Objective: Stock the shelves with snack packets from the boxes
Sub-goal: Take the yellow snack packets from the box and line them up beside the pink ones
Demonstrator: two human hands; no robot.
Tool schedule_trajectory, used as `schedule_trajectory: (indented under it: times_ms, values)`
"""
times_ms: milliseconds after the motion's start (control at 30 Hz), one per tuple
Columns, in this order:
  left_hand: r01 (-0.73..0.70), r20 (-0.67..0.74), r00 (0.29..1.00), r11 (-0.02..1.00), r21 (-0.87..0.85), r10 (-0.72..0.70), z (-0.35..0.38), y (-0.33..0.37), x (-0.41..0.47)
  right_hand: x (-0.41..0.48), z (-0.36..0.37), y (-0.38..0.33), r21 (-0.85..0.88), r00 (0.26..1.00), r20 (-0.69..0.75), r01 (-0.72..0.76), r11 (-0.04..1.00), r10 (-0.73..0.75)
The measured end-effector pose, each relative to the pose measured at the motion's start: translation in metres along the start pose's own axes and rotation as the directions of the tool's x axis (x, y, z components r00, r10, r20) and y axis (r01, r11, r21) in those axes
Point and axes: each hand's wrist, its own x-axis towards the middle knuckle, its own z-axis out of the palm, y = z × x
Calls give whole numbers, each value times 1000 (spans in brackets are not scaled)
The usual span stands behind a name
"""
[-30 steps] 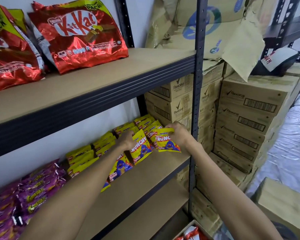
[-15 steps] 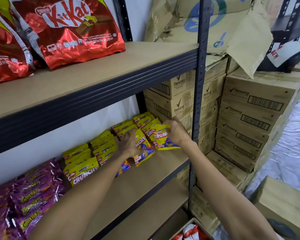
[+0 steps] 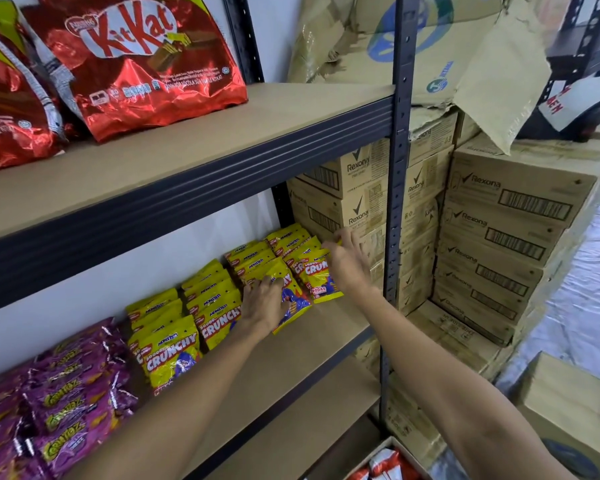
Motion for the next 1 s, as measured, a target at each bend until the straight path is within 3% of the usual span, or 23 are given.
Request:
schedule_trajectory:
  times_ms: [133, 300, 433, 633, 800, 1000]
  values:
    - [13, 22, 1000, 1000, 19, -14, 1, 1, -1, -5, 11, -4, -36, 999, -30, 34, 999, -35]
    - [13, 33, 999, 1000, 4, -14, 2, 1, 0, -25, 22, -5, 14, 992, -68, -105, 994, 106]
    - [10, 46, 999, 1000, -19, -9, 1, 0, 2, -42, 35, -7, 27, 977, 92, -196, 980, 193]
    - [-4, 44, 999, 999, -49, 6, 1, -1, 4, -46, 44, -5, 137, 973, 206, -139, 981, 109]
    - [10, 63, 998, 987, -162, 0, 5, -2, 4, -40, 48, 3, 157, 978, 209, -41, 987, 7]
    - [6, 59, 998, 984, -178, 5, 6, -2, 1, -41, 43, 2, 214, 981, 194, -53, 975, 11]
